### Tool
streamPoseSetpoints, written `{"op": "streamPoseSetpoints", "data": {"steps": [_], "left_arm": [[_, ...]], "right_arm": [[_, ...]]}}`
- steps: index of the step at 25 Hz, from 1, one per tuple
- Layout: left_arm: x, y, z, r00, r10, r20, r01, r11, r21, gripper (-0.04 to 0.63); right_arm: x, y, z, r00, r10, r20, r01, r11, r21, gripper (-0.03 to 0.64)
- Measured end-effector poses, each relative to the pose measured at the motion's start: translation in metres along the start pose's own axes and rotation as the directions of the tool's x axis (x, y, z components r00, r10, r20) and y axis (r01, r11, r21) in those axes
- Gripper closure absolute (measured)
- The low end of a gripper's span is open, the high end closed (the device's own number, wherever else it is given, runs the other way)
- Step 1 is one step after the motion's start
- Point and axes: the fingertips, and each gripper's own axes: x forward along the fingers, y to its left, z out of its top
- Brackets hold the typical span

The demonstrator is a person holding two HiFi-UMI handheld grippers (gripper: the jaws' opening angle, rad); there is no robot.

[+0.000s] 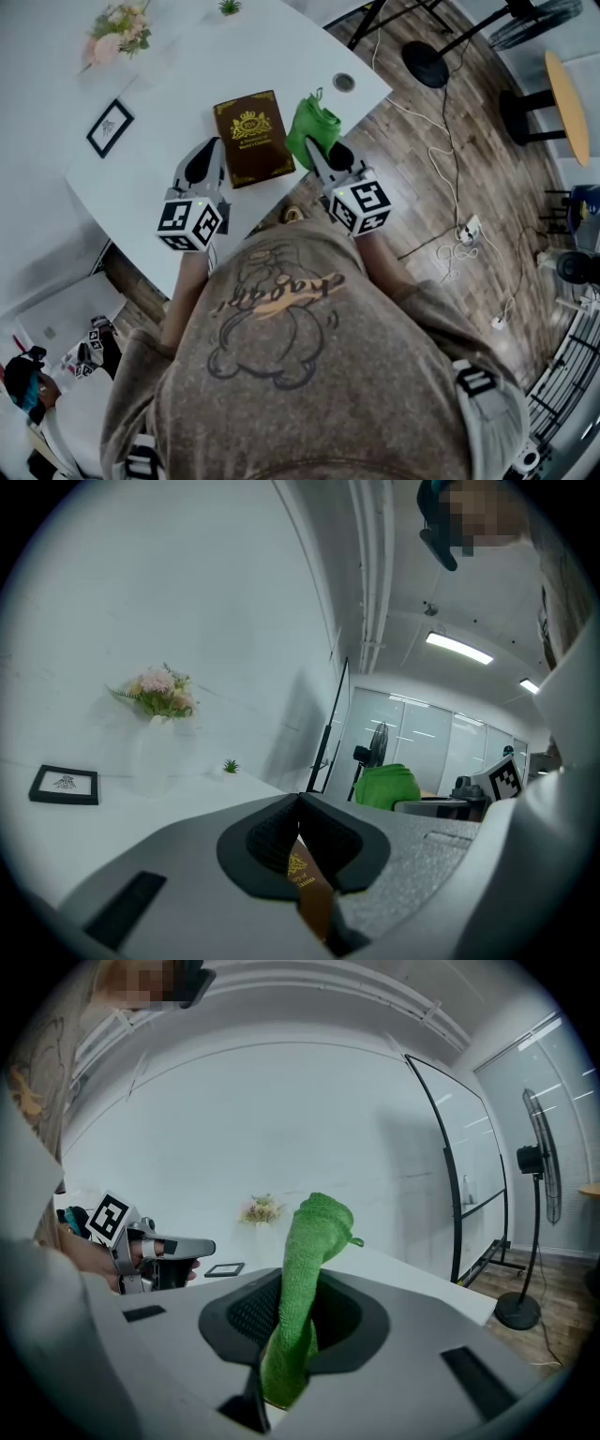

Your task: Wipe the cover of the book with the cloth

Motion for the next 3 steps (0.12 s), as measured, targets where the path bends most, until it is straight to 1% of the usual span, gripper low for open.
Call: {"op": "streamPoseSetpoints", "data": {"steps": [3], "left_arm": [[0.0014,0.0003,-0.0014,1.000,0.001,-0.006,-0.001,1.000,-0.003,0.592]], "right_arm": [[0.0006,-0.0012,-0.0014,1.000,-0.004,-0.007,0.004,1.000,-0.004,0.548]]}}
